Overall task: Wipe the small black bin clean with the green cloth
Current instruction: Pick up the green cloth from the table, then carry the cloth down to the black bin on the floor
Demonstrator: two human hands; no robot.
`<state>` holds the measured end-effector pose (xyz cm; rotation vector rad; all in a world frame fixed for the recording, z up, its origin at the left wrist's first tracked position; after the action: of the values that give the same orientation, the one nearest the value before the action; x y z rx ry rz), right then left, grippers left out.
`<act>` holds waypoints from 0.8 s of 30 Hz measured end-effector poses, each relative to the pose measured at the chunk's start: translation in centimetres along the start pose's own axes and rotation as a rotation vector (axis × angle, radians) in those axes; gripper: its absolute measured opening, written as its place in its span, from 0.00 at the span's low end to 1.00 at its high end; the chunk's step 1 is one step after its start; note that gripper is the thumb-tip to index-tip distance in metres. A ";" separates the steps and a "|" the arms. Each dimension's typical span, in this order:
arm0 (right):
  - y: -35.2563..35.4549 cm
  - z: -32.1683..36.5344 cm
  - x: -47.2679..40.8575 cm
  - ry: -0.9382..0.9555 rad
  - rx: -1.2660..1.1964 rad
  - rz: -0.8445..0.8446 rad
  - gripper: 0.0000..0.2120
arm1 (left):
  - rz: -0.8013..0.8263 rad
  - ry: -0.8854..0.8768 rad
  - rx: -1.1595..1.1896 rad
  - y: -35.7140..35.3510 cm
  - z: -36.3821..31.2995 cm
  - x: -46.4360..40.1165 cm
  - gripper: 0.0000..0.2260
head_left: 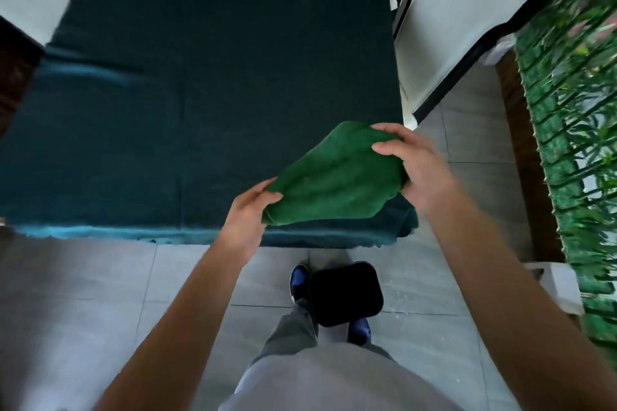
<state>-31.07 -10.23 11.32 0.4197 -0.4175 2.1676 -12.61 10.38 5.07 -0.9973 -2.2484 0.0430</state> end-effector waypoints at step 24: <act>6.9 -11.7 26.9 0.145 0.042 -0.154 0.13 | -0.038 -0.352 -0.323 -0.9 11.7 25.3 0.18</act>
<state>-53.63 9.66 11.70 0.3053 -0.2510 2.0442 -32.33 29.34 10.51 -1.1890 -2.6542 -0.1803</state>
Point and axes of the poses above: each hand's wrist, its own x-axis away from the middle knuckle, its own y-axis out of the back of the hand, z = x × y, the point moved 2 cm from there along -x, towards the middle knuckle, and after that the axes turned 5 degrees about x, right-handed, at the moved point
